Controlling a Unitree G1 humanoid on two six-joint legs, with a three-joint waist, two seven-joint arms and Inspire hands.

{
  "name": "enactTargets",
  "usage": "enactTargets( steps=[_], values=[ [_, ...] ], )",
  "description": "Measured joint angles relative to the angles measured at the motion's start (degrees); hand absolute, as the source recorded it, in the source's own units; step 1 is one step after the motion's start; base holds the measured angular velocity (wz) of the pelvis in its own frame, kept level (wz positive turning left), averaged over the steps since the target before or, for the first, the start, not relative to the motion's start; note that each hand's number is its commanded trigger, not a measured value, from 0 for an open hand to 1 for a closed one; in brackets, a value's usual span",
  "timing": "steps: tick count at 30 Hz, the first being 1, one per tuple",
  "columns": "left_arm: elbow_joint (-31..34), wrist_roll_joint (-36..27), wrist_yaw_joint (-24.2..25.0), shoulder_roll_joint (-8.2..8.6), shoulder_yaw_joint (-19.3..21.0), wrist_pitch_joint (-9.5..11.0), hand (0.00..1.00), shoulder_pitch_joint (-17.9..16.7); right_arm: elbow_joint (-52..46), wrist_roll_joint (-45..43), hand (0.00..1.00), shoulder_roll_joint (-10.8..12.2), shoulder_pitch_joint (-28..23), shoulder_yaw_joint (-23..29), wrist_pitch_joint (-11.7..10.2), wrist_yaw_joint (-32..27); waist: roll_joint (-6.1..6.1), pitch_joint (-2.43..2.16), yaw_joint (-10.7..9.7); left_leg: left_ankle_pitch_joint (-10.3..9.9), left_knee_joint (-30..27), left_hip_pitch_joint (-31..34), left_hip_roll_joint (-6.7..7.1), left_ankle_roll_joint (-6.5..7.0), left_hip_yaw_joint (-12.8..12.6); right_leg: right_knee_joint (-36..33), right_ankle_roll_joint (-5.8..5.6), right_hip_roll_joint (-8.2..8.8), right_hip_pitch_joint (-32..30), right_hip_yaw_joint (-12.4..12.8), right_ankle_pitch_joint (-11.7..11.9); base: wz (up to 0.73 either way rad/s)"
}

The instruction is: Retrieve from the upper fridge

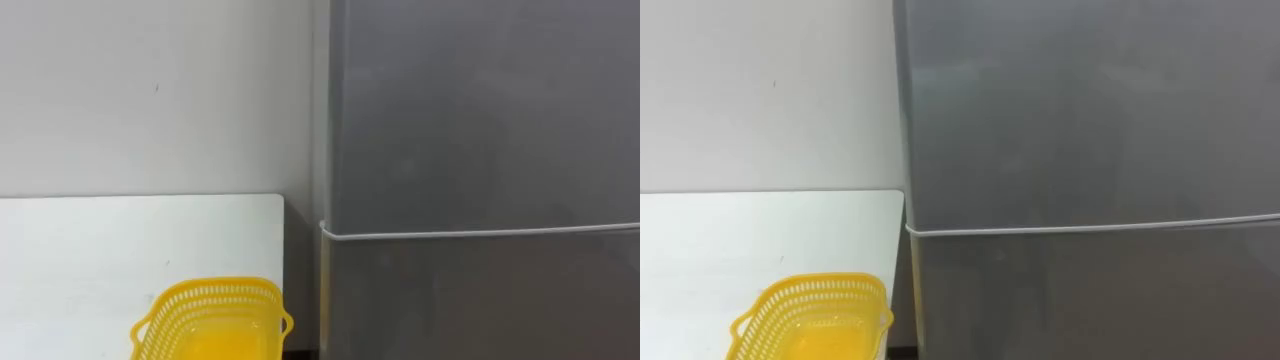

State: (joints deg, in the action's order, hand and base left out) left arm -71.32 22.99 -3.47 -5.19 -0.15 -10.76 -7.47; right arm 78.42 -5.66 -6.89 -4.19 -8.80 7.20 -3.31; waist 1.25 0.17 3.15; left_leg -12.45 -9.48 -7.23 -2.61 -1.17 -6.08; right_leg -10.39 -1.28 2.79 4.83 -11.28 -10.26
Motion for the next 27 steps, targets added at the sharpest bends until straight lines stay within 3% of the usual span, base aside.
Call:
enactTargets(
  steps=[6,14,20,27],
  values=[
    [0.7,0.0,-0.6,0.00,0.3,0.3,0.00,-0.7,-0.4,0.0,0.00,0.0,-0.5,0.7,-0.4,-0.7,0.08,0.00,-0.2,0.0,0.1,-0.1,0.00,0.00,0.0,0.0,-0.03,-0.03,0.1,0.0,0.0,0.00],
    [2.2,-1.4,-3.5,-0.06,3.5,0.4,0.00,-0.9,-0.7,2.0,0.00,0.0,-0.4,3.5,-1.2,-3.6,0.20,-0.21,-0.2,0.0,0.1,0.8,0.02,0.00,0.1,0.1,-0.03,-0.02,-0.3,-0.2,0.0,0.02],
    [2.4,-8.2,-7.9,-0.09,7.7,0.5,0.00,-1.3,-0.8,5.9,0.00,-0.1,-0.5,6.1,-1.8,-4.5,0.24,-0.16,-0.3,0.0,0.1,0.8,0.04,0.00,0.1,0.8,-0.09,-0.07,0.1,-0.3,0.1,0.00],
    [2.4,-17.2,-15.1,-0.13,11.2,4.0,0.00,-1.5,-1.3,7.5,0.00,-0.2,-0.5,6.3,-3.3,-5.3,0.11,-0.13,-0.2,0.0,0.2,0.8,0.07,0.00,0.1,0.8,-0.09,-0.06,0.0,-0.4,0.1,0.00]
  ],
)
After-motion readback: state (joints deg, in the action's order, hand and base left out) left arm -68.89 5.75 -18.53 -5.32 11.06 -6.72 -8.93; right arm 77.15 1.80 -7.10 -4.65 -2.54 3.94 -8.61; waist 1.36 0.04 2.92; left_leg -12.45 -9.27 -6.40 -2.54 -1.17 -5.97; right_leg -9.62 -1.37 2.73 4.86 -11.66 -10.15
